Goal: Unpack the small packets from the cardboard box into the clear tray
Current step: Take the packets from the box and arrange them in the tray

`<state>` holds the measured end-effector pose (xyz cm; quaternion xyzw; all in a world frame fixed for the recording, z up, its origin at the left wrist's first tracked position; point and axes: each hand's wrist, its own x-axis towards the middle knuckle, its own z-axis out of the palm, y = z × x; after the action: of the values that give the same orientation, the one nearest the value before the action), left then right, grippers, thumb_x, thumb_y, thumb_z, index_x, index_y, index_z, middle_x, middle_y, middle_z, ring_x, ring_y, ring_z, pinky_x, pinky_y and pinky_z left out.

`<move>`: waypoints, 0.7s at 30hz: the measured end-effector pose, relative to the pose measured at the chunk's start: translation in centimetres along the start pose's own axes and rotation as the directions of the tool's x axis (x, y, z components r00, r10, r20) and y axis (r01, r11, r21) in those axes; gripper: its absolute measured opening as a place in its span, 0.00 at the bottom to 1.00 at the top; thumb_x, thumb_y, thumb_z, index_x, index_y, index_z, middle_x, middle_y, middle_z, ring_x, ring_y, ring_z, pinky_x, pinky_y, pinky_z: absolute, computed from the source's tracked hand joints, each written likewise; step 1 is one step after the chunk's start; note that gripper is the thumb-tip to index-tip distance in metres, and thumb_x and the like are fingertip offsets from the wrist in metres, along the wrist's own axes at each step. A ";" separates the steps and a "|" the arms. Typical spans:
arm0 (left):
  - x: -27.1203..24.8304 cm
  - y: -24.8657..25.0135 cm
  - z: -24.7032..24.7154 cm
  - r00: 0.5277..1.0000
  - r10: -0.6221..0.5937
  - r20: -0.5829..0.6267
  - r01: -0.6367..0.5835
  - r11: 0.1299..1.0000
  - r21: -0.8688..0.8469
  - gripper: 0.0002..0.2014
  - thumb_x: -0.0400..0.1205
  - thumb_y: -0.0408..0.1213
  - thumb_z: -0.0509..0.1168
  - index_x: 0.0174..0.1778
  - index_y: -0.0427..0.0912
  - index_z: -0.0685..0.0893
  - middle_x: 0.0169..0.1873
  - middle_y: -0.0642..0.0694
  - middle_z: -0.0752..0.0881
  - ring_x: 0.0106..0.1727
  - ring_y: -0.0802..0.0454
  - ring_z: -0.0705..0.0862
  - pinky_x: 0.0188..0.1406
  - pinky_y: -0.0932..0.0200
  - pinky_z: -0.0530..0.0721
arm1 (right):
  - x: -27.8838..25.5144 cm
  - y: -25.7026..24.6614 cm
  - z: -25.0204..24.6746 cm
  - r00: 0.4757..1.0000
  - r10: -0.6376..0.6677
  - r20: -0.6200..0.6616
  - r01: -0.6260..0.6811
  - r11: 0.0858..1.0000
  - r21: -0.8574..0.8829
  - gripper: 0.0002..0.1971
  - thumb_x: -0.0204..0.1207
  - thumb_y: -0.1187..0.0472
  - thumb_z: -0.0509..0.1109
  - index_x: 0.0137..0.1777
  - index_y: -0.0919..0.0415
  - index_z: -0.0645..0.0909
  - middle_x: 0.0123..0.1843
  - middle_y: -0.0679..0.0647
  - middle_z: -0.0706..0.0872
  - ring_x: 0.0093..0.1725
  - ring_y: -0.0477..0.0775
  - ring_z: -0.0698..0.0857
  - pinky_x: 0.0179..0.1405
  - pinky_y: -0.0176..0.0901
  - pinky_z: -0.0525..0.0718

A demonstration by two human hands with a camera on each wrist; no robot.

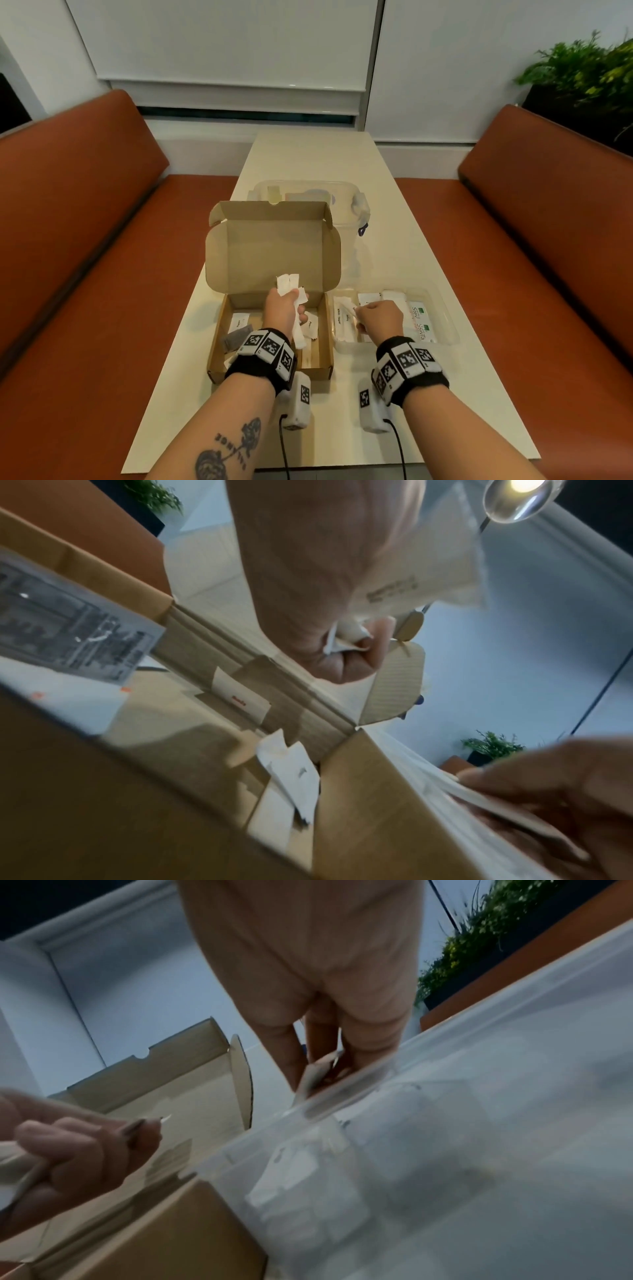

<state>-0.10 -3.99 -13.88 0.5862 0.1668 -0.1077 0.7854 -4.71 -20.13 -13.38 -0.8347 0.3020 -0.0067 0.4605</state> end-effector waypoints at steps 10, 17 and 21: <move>0.1 0.3 0.3 1.000 -0.003 0.000 0.003 1.000 0.025 0.10 0.86 0.26 0.54 0.62 0.32 0.71 0.37 0.39 0.80 0.25 0.52 0.69 0.15 0.66 0.70 | 0.7 -1.0 2.1 1.000 -0.022 0.013 0.022 0.999 -0.048 0.06 0.75 0.68 0.67 0.47 0.66 0.86 0.48 0.60 0.89 0.51 0.59 0.87 0.56 0.49 0.85; 0.5 0.2 -0.4 0.999 -0.016 -0.031 0.017 1.000 0.025 0.11 0.86 0.26 0.54 0.64 0.31 0.71 0.36 0.39 0.80 0.24 0.53 0.70 0.14 0.67 0.71 | 0.9 -0.8 2.3 0.994 -0.048 0.101 0.054 0.997 -0.061 0.11 0.74 0.69 0.68 0.55 0.60 0.84 0.51 0.61 0.89 0.48 0.56 0.87 0.53 0.46 0.86; 0.5 0.1 -0.5 0.999 -0.024 -0.027 0.024 0.999 0.029 0.12 0.86 0.26 0.55 0.65 0.32 0.70 0.39 0.38 0.80 0.25 0.53 0.70 0.15 0.66 0.72 | 0.7 -0.9 2.1 0.978 -0.075 0.195 0.096 0.990 -0.103 0.24 0.72 0.75 0.63 0.67 0.59 0.80 0.50 0.58 0.87 0.44 0.52 0.84 0.51 0.38 0.82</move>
<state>0.33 -3.42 -14.10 0.5972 0.1827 -0.1118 0.7730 -3.04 -18.51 -14.09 -0.8682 0.2202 0.0700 0.4392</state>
